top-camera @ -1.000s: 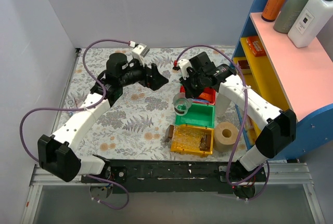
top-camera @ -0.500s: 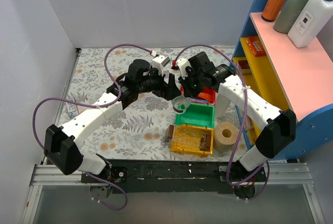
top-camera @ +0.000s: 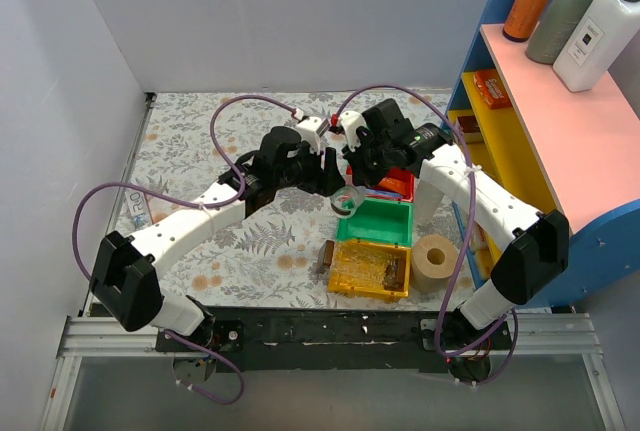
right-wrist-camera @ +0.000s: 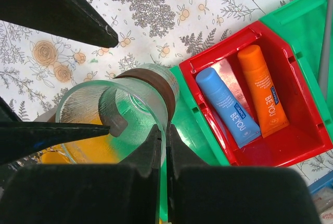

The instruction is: Prepare toiletry sets of a toothbrush and toothpaste on the tray

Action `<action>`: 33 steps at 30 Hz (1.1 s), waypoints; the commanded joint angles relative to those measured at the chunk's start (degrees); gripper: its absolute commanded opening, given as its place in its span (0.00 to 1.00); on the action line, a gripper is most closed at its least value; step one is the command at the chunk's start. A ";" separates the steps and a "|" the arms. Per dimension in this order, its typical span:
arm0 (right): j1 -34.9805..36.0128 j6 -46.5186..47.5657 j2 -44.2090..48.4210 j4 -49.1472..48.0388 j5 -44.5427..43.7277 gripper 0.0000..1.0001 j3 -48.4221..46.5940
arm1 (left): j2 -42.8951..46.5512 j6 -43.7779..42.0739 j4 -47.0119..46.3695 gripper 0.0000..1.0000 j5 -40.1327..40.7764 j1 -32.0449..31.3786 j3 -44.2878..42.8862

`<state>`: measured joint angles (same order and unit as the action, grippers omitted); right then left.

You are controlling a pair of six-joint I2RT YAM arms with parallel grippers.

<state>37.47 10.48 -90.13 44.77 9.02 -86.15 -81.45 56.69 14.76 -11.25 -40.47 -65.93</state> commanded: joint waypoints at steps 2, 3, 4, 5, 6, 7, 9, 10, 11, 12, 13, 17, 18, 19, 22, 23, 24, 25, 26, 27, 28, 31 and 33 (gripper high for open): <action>0.14 -0.90 0.92 -3.99 1.79 0.01 -2.97 | -0.29 0.44 -1.32 0.52 3.24 -1.10 1.07; 0.14 -0.90 0.92 -3.99 1.71 0.01 -2.97 | -0.38 0.44 -1.40 0.51 3.77 -1.37 1.24; 0.14 -1.07 0.92 -4.08 1.53 0.01 -3.15 | -0.72 0.27 -1.40 0.49 4.21 -1.72 1.24; 0.14 -1.25 0.83 -4.08 1.36 0.01 -3.15 | -0.90 0.18 -1.32 0.47 4.65 -1.89 1.16; 0.14 -1.51 0.74 -4.08 1.09 0.01 -3.32 | -0.99 0.27 -1.32 0.46 5.26 -2.07 1.16; 0.14 -1.60 0.83 -4.17 1.09 0.01 -3.41 | -1.25 0.27 -1.32 0.45 5.53 -2.51 1.24; 0.06 -2.13 0.74 -4.34 1.09 0.01 -3.32 | -1.17 0.88 -1.93 0.43 6.06 -2.77 1.77; 0.06 -2.22 0.74 -4.61 1.27 0.01 -3.24 | -0.99 1.23 -2.37 0.43 6.06 -2.95 2.12; 0.06 -2.31 0.83 -4.96 1.27 0.01 -2.97 | -0.47 1.93 -2.98 0.42 6.06 -2.95 3.17; 0.06 -2.39 0.92 -5.05 1.01 0.01 -2.97 | -0.12 2.46 -4.12 0.43 6.06 -2.95 3.70; 0.06 -2.48 0.92 -5.05 0.83 0.01 -2.88 | 0.15 3.07 -4.65 0.44 6.23 -2.95 4.23; -0.03 -2.92 0.92 -5.13 -0.49 0.01 -2.80 | 2.87 7.03 -7.29 0.48 9.40 -2.95 7.48; 0.05 -3.01 1.09 -5.14 -0.49 0.01 -2.62 | 4.35 8.25 -8.95 0.50 9.66 -2.95 9.05; 0.06 -3.10 1.09 -5.31 -0.40 0.01 -2.45 | 5.07 8.79 -9.83 0.50 9.66 -2.86 9.76; 0.06 -3.36 1.36 -5.75 0.04 0.01 -2.09 | 6.13 10.02 -12.21 0.50 8.96 -2.95 11.26; 0.06 -3.45 1.36 -5.84 0.04 0.01 -2.01 | 5.95 10.20 -12.13 0.50 8.87 -2.95 11.18; 0.06 -3.45 1.36 -5.84 0.12 0.01 -2.09 | 5.86 10.29 -11.95 0.50 8.87 -2.95 11.18; 0.06 -3.54 1.36 -5.84 0.12 0.01 -2.27 | 5.69 10.37 -11.86 0.50 8.87 -2.95 11.44; 0.06 -3.54 1.36 -5.75 0.39 0.01 -2.27 | 5.60 10.37 -11.95 0.50 8.70 -2.95 11.44; 0.06 -3.54 1.27 -5.84 0.56 0.01 -2.27 | 5.51 10.37 -11.95 0.50 8.61 -2.95 11.53; 0.06 -3.45 1.53 -5.93 0.65 0.01 -2.01 | 4.99 10.11 -11.95 0.49 8.61 -2.86 11.53; 0.06 -3.45 1.71 -6.01 0.74 0.01 -1.65 | 4.28 9.85 -11.95 0.48 8.43 -2.95 11.18; 0.06 -3.27 1.71 -6.01 1.00 0.01 -1.57 | 3.32 9.67 -11.95 0.44 8.35 -2.95 10.74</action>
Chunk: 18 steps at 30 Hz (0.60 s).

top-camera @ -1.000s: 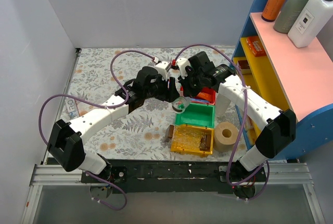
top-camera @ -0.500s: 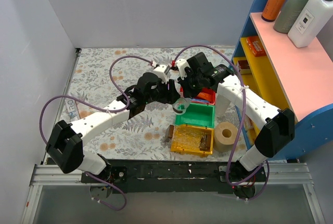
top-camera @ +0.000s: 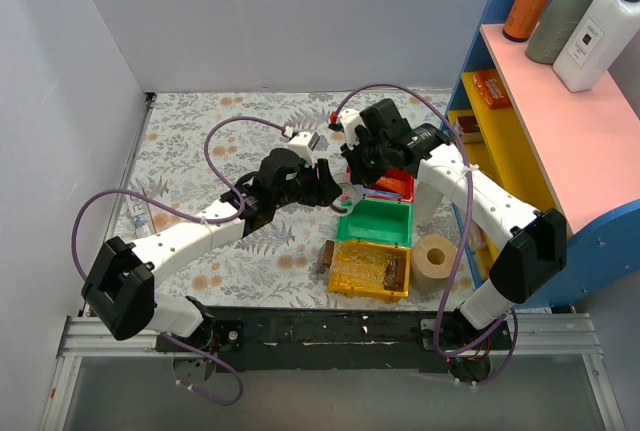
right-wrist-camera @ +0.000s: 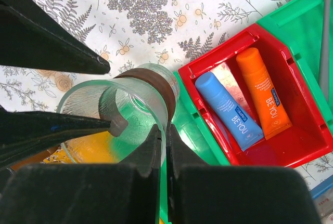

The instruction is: Prepare toiletry sets of a toothbrush and toothpaste on the tray

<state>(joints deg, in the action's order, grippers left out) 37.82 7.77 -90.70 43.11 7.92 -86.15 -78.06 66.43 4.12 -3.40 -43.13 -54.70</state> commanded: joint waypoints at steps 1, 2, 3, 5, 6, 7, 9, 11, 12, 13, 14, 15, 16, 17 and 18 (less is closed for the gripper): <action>-0.29 -0.65 2.36 -4.27 2.18 0.01 -1.57 | -0.42 -0.08 -1.31 0.43 0.59 -0.28 -0.67; -0.29 -0.30 2.45 -4.27 2.36 0.01 -1.39 | -1.03 -0.25 -1.31 0.39 0.76 -0.28 -1.20; -0.29 -0.21 2.45 -4.18 2.45 0.01 -1.39 | -1.39 -0.17 -1.22 0.38 1.28 -0.28 -1.38; -0.29 0.14 2.28 -3.91 2.27 0.01 -1.30 | -1.74 -0.25 -1.22 0.34 1.73 -0.28 -1.90; -0.29 0.31 2.02 -3.48 2.10 0.01 -1.39 | -2.09 -0.43 -1.31 0.31 1.90 -0.28 -2.08; -0.38 0.40 1.84 -3.30 1.84 0.01 -1.48 | -2.18 -0.60 -1.22 0.28 2.08 -0.28 -2.25; -0.21 0.49 1.49 -2.95 1.40 0.01 -1.65 | -2.53 -0.95 -1.05 0.22 2.08 -0.28 -2.60; 0.14 0.49 1.14 -2.95 0.43 0.01 -2.18 | -2.80 -0.95 -1.04 0.18 1.82 -0.28 -2.70; 0.58 0.49 0.87 -3.12 -0.01 0.01 -2.88 | -2.80 -0.96 -1.04 0.16 1.73 -0.28 -2.78; 0.76 0.49 0.78 -3.30 -0.36 0.01 -3.23 | -3.15 -1.13 -1.04 0.12 1.55 -0.28 -2.78; 1.11 0.49 0.52 -3.30 -1.58 0.01 -3.67 | -3.32 -1.13 -1.04 0.08 1.47 -0.28 -2.96; 1.90 0.40 0.00 -3.30 -2.47 0.01 -4.11 | -3.41 -1.22 -0.87 0.06 1.47 -0.28 -3.13; 2.16 -0.03 -0.27 -3.21 -3.43 0.01 -4.98 | -3.76 -1.31 -0.87 0.00 1.38 -0.28 -3.66; 2.43 -0.47 -0.62 -3.21 -5.27 0.01 -5.34 | -4.03 -1.31 -0.78 0.00 1.38 -0.28 -3.84; 2.87 -0.82 -1.15 -3.12 -6.07 0.01 -5.78 | -4.11 -1.13 -0.61 0.00 1.38 -0.37 -4.19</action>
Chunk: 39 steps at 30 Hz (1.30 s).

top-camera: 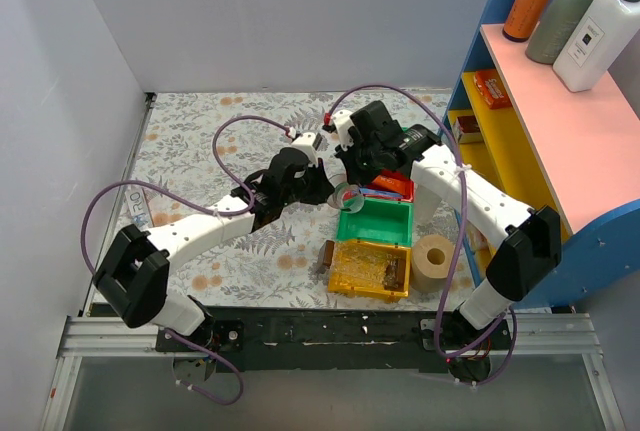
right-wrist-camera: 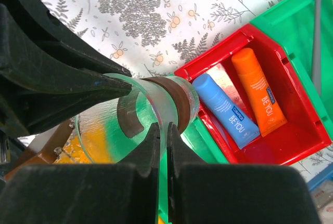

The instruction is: Prepare toiletry sets of a toothbrush and toothpaste on the tray

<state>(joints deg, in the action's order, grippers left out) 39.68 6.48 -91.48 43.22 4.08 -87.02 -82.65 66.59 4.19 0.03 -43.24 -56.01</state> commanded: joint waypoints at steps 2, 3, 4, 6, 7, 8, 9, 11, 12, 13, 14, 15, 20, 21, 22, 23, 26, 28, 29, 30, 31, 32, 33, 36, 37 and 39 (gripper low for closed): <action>1.27 -1.11 -0.71 -3.41 -3.89 0.01 -5.44 | 0.13 -0.32 -0.76 0.00 -1.97 -0.26 -3.49; 1.62 -1.73 -0.72 -3.58 -6.08 0.01 -5.44 | 0.12 0.38 -0.84 0.00 -1.27 -0.26 -3.84; 1.71 -2.34 -0.72 -3.84 -7.14 0.02 -5.35 | 0.04 0.99 -0.85 0.00 -0.83 -0.26 -4.11; 2.15 -3.84 -0.54 -4.46 -10.22 0.10 -5.09 | -0.23 2.84 -0.67 0.00 1.35 -0.26 -5.25; 2.42 -4.28 -0.54 -4.55 -11.19 0.14 -5.00 | -0.40 3.63 -0.58 0.00 2.33 -0.26 -5.69; 2.59 -4.72 -0.45 -4.64 -13.02 0.21 -4.91 | -0.58 4.42 -0.32 0.00 3.30 -0.26 -6.56; 2.68 -5.42 -0.36 -4.81 -13.56 0.25 -4.91 | -0.93 5.56 -0.14 0.00 4.00 -0.26 -7.00; 2.86 -6.13 -0.10 -4.90 -14.53 0.35 -4.74 | -1.11 6.36 -0.23 0.00 5.94 -0.26 -7.45; 2.94 -6.13 0.07 -4.90 -14.88 0.39 -4.47 | -1.37 6.88 -0.23 0.00 6.47 -0.26 -7.97; 2.95 -7.70 0.16 -4.99 -14.97 0.42 -4.30 | -1.46 6.98 -0.23 0.00 6.73 -0.26 -8.24; 3.03 -7.97 0.42 -5.08 -15.32 0.48 -3.95 | -1.55 7.15 -0.14 0.00 6.82 -0.26 -8.50; 3.03 -8.50 0.60 -5.16 -15.50 0.49 -3.33 | -1.55 7.33 -0.40 0.00 7.00 -0.26 -8.50; 3.21 -12.80 1.22 -3.50 -19.19 0.53 -2.28 | -0.50 8.56 -0.76 0.00 10.41 -0.26 -7.71; 3.30 -13.50 2.09 -3.58 -19.28 0.53 -1.84 | -0.32 8.73 -0.93 0.00 11.12 -0.26 -7.45; 3.30 -14.64 2.53 -3.84 -19.28 0.53 -0.88 | 0.03 8.91 -1.11 0.00 11.65 -0.26 -6.84; 3.30 -16.31 3.06 -4.54 -19.02 0.53 -0.26 | 0.47 9.08 -1.37 0.00 12.09 -0.26 -6.57; 3.30 -18.16 4.38 -5.87 -18.14 0.52 1.59 | 1.17 9.61 -2.69 0.00 13.59 -0.35 -5.52; 3.39 -18.61 4.12 -5.78 -17.88 0.52 1.59 | 1.35 9.79 -3.04 0.00 14.55 -0.44 -5.08; 3.39 -19.31 3.86 -5.08 -17.70 0.50 0.90 | 1.44 9.88 -3.13 0.00 14.91 -0.44 -4.81; 3.47 -19.66 3.25 -4.73 -17.44 0.50 0.46 | 1.62 10.05 -3.30 0.00 15.52 -0.52 -4.72; 3.56 -20.01 3.07 -4.38 -17.35 0.49 0.10 | 1.79 10.23 -3.48 0.00 15.96 -0.61 -4.55; 3.56 -20.36 2.80 -4.29 -17.26 0.48 -0.07 | 1.97 10.32 -3.92 0.00 16.40 -0.70 -3.94; 3.65 -20.98 2.54 -4.11 -17.09 0.48 -0.16 | 2.49 10.67 -3.92 0.00 16.75 -0.88 -3.59; 3.91 -21.42 2.01 -4.72 -16.12 0.46 0.10 | 3.28 10.93 -6.47 0.00 17.72 -1.05 -2.62; 4.00 -21.51 1.92 -4.81 -16.03 0.46 0.10 | 3.37 10.93 -6.64 0.00 17.90 -1.14 -2.53; 4.18 -21.68 1.57 -5.43 -16.20 0.45 0.27 | 3.46 10.93 -7.17 0.00 17.98 -1.32 -2.35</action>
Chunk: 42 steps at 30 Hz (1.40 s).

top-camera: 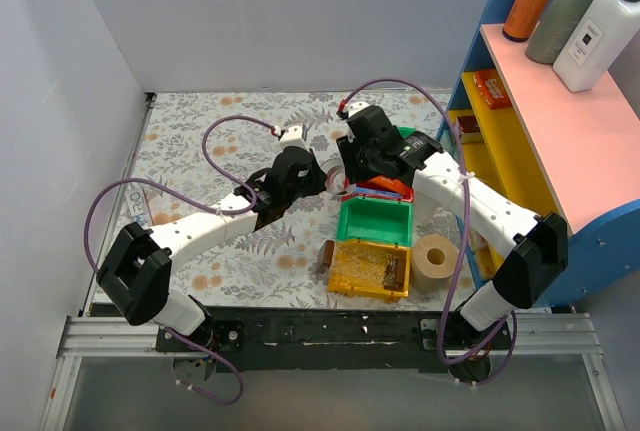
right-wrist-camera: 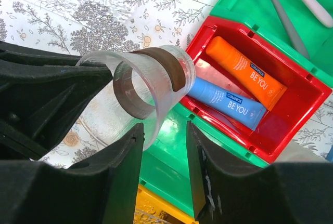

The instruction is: Prepare toiletry sets of a toothbrush and toothpaste on the tray

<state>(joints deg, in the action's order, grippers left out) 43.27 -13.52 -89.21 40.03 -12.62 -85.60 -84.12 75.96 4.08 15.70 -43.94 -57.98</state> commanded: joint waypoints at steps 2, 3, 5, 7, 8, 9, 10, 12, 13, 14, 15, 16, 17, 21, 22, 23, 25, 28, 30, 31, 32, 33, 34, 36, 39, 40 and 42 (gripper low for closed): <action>0.68 -1.95 -1.05 -3.29 0.75 0.43 -0.97 | 5.10 1.91 -7.41 0.00 2.84 -0.79 -0.21; 0.68 -2.04 -1.40 -3.64 1.11 0.43 -0.97 | 5.36 1.99 -7.59 0.00 3.01 -0.88 0.05; 0.77 -2.48 -2.02 -4.08 1.54 0.41 -1.06 | 5.98 2.34 -8.20 0.00 3.45 -1.06 0.58; 1.03 -2.48 -2.90 -4.26 1.55 0.37 -1.06 | 6.33 2.61 -8.56 0.00 3.72 -1.06 1.02; 1.12 -2.48 -3.16 -4.26 1.37 0.34 -1.23 | 6.59 2.78 -8.82 0.00 3.89 -1.14 1.20; 1.21 -2.48 -3.77 -4.09 1.11 0.32 -1.32 | 6.86 2.87 -8.91 0.00 3.90 -1.14 1.29; 1.21 -2.48 -3.95 -3.82 0.76 0.30 -1.84 | 6.95 2.87 -8.91 0.00 3.98 -1.14 1.46; 1.29 -2.30 -4.39 -2.94 -0.82 0.22 -2.20 | 7.39 2.96 -9.35 0.00 3.72 -1.14 1.99; 1.38 -2.13 -4.39 -2.68 -1.26 0.19 -2.20 | 7.56 2.87 -9.78 0.00 3.46 -1.14 2.34; 1.38 -1.78 -4.48 -2.50 -2.22 0.12 -2.37 | 7.91 2.61 -10.83 0.00 3.11 -1.14 3.04; 1.38 -1.60 -4.57 -2.50 -2.49 0.09 -2.46 | 8.09 2.52 -11.45 0.00 2.23 -1.14 3.48; 1.38 -1.42 -4.66 -2.41 -2.93 0.06 -2.64 | 8.35 2.26 -12.16 0.00 1.70 -1.14 3.92; 1.38 -1.25 -4.83 -2.50 -3.02 0.01 -3.25 | 8.53 2.17 -13.21 0.00 1.26 -1.14 4.71; 1.38 1.03 -5.80 -2.85 -1.80 0.01 -5.01 | 9.58 0.33 -14.36 0.16 -0.41 -1.14 5.33; 1.38 1.65 -6.06 -2.94 -1.36 0.01 -5.36 | 9.85 -0.28 -14.62 0.20 -1.02 -1.14 5.42; 1.38 2.00 -6.59 -3.03 -0.57 0.01 -5.71 | 10.11 -0.64 -14.71 0.25 -1.20 -1.23 5.59; 1.29 3.66 -6.94 -3.29 0.84 0.01 -6.50 | 11.16 -1.95 -14.54 0.43 -1.20 -1.14 5.86; 1.03 6.64 -7.56 -3.47 4.70 0.01 -7.56 | 12.74 -4.67 -12.87 0.61 -1.12 -1.06 5.42; 0.51 8.59 -8.26 -2.94 8.22 0.01 -8.52 | 13.89 -5.47 -11.11 0.71 -0.41 -0.71 5.59; 0.33 9.81 -8.61 -2.42 9.79 0.01 -10.01 | 14.59 -6.52 -10.85 0.74 -0.50 -0.53 6.11; -0.11 11.92 -9.31 -2.15 12.16 0.01 -10.63 | 16.07 -7.14 -10.76 0.74 -1.89 0.17 6.47; -0.29 12.98 -9.66 -1.98 14.53 0.01 -11.33 | 17.05 -7.75 -10.76 0.74 -3.12 0.61 7.08; -0.29 14.21 -9.93 -1.54 17.78 0.01 -12.56 | 17.75 -8.20 -10.67 0.74 -4.09 1.05 7.87; -0.46 16.50 -11.07 -0.75 19.03 0.01 -13.80 | 20.21 -9.08 -10.05 0.73 -7.96 2.81 9.02; -0.64 19.40 -12.39 0.83 21.58 0.01 -15.47 | 22.94 -9.87 -8.13 0.73 -15.40 6.67 10.60; -0.64 20.19 -12.83 1.27 22.37 0.01 -15.99 | 23.47 -9.87 -7.08 0.72 -17.88 7.72 10.69; -0.73 21.86 -13.88 2.59 22.47 0.01 -17.40 | 24.00 -11.00 -4.44 0.73 -23.40 10.19 10.17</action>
<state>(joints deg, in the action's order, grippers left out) 42.81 2.98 -102.54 42.46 4.64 -97.58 -62.46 67.83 -4.34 4.71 -37.56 -48.05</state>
